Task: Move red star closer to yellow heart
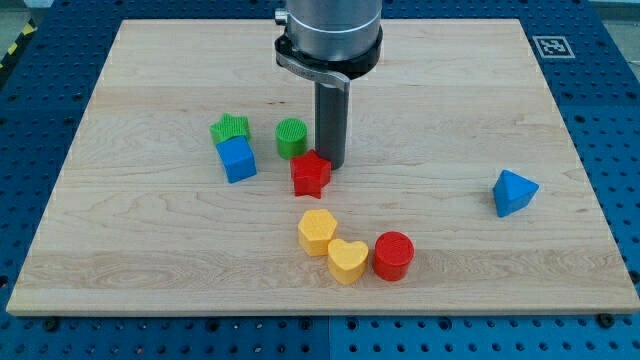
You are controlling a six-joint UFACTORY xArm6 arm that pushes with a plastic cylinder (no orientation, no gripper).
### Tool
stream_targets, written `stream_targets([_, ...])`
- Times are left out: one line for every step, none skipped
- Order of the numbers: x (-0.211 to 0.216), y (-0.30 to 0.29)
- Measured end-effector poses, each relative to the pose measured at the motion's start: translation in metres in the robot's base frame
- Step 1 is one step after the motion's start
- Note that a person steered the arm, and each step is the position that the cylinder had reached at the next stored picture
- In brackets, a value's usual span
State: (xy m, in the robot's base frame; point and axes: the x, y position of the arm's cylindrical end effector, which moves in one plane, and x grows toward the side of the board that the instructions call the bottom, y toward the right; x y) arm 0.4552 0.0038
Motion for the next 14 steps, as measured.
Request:
stream_targets([-0.005,-0.019])
stream_targets([-0.005,-0.049])
stream_targets([-0.005,-0.068])
stream_targets([-0.005,-0.074])
stream_targets([0.000,-0.073])
stream_targets([0.010,-0.060])
stream_targets([0.023,-0.050])
stream_targets([0.040,-0.047])
stream_targets([0.053,-0.047])
stream_targets([0.057,-0.047])
stream_targets([0.057,-0.044])
stream_targets([0.057,-0.029])
stream_targets([0.053,-0.003])
stream_targets([0.045,0.016])
